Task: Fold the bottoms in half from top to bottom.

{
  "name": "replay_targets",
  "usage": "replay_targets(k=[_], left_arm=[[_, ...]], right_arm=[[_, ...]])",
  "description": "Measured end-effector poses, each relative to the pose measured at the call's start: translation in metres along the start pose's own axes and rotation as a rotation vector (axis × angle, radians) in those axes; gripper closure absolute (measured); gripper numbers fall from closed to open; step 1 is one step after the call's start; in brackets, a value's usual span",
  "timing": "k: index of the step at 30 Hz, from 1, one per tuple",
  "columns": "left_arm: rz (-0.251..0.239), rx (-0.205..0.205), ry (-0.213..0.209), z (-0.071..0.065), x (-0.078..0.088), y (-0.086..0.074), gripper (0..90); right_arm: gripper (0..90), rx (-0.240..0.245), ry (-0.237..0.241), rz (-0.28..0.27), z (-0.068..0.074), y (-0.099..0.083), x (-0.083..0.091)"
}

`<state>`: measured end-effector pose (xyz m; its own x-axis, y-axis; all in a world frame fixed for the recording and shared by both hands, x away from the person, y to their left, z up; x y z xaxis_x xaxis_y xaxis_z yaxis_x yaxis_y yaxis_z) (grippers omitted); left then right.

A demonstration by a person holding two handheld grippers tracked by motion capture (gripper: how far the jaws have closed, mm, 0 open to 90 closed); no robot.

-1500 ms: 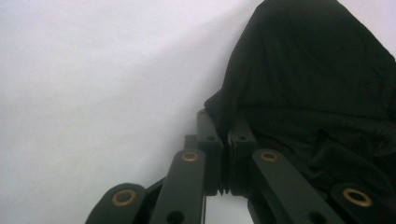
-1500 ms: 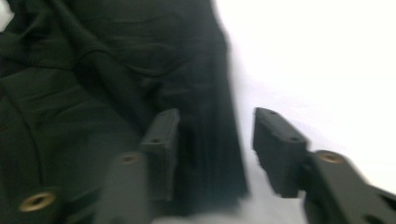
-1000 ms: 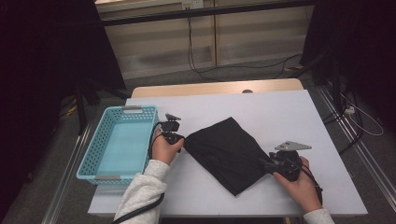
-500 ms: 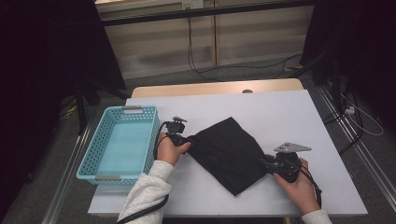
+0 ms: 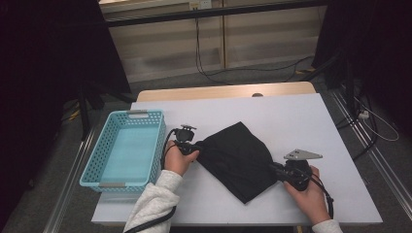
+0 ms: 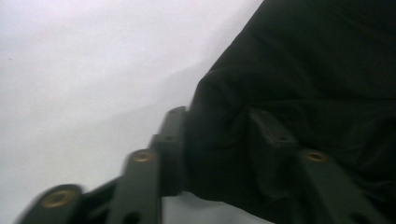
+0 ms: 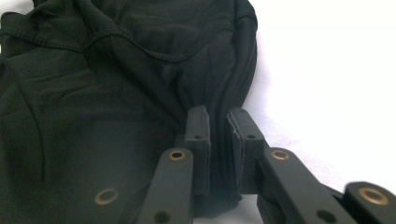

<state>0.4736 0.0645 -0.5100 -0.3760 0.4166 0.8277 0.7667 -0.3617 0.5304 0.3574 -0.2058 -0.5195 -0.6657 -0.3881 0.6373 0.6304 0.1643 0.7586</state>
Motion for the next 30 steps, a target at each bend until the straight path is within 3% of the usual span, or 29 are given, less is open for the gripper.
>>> replay_targets(k=[5,7,10,12,16,20,30], left_arm=[[0.041,0.022,-0.042,-0.007,-0.003,0.002,81.7],[0.070,0.022,-0.047,-0.009,-0.002,0.003,83.5],[0.130,0.025,-0.034,-0.004,0.001,0.006,84.3],[0.152,0.043,-0.040,0.001,0.005,0.009,84.8],[0.181,0.038,-0.024,0.009,0.017,0.019,86.5],[0.228,0.033,-0.012,0.012,0.026,0.026,86.9],[0.345,0.008,0.009,0.015,0.039,0.033,87.0]], right_arm=[[81.7,0.010,-0.010,-0.003,0.002,0.000,0.000],[82.2,-0.004,-0.009,-0.006,0.002,0.000,0.001],[82.7,-0.025,-0.004,-0.008,0.001,0.000,0.002],[82.9,-0.022,-0.004,-0.007,0.002,0.001,0.003],[83.1,-0.032,0.015,-0.005,0.005,0.002,0.006],[83.2,-0.056,0.026,-0.011,0.011,0.003,0.007],[83.3,-0.054,0.031,-0.041,0.023,0.008,0.011]])
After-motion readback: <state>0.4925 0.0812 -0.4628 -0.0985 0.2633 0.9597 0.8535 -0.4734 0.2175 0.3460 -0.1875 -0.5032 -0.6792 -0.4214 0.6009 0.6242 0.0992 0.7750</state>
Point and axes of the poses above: each handheld gripper's, and its own axes: x roughly backward along the jaws, y roughly out of its top, z roughly to its left, the point moved 8 cm from there along -x, roughly forward along the jaws, and after that the axes turned 1 degree about -x, right-handed, at the moved point
